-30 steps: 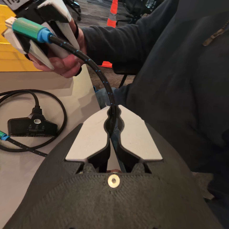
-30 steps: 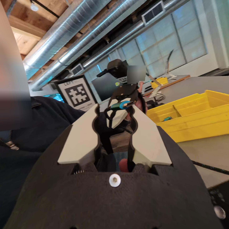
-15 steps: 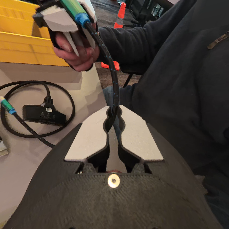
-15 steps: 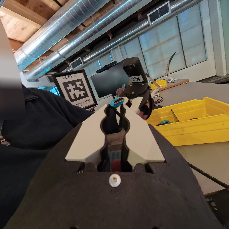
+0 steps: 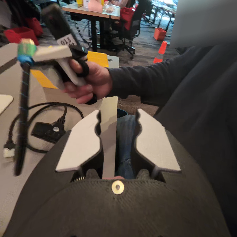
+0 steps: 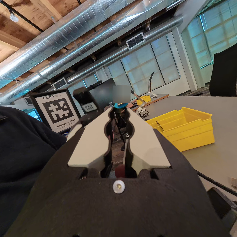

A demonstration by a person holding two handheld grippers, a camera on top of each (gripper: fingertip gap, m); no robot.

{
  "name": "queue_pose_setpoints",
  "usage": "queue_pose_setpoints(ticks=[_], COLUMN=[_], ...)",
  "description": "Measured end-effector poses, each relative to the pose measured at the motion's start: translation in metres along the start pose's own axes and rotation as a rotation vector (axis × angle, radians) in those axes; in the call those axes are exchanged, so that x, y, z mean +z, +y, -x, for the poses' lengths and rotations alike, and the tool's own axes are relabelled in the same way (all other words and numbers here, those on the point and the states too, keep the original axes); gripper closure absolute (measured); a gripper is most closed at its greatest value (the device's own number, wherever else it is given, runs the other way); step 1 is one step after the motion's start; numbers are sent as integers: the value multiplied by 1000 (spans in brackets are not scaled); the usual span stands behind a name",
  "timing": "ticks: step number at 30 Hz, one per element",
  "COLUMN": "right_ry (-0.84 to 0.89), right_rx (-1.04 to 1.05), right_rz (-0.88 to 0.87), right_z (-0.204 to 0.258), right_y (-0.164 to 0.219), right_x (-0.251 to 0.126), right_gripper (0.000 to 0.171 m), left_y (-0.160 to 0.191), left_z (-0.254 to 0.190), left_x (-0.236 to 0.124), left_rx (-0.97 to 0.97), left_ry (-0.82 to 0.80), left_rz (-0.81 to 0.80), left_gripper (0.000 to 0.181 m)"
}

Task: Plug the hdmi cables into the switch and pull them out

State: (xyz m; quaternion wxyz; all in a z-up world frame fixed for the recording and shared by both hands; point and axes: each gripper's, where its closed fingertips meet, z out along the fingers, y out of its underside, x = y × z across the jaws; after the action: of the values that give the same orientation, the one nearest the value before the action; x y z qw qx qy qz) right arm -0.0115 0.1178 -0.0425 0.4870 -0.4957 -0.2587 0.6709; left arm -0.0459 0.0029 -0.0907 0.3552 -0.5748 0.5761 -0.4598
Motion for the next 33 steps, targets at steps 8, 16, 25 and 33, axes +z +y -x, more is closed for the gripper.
queue_pose_setpoints(ticks=[8, 16, 25, 33], right_ry=[-7, -1, 0, 12], right_rx=[-8, 60, 108, 47], right_rz=[-4, -39, -19, 62], right_z=[20, 23, 19, 20], right_y=[-3, -8, 0, 8], right_x=[9, -4, -10, -5], right_gripper=[156, 158, 160, 158], left_y=[-17, -69, -89, -85], left_z=[68, 95, 91, 91], left_x=[62, 35, 19, 10], left_rx=[-174, -60, -3, -62], left_ry=[-202, -318, -182, -151], left_rz=[-441, -766, -840, -803], left_gripper=[108, 101, 153, 175])
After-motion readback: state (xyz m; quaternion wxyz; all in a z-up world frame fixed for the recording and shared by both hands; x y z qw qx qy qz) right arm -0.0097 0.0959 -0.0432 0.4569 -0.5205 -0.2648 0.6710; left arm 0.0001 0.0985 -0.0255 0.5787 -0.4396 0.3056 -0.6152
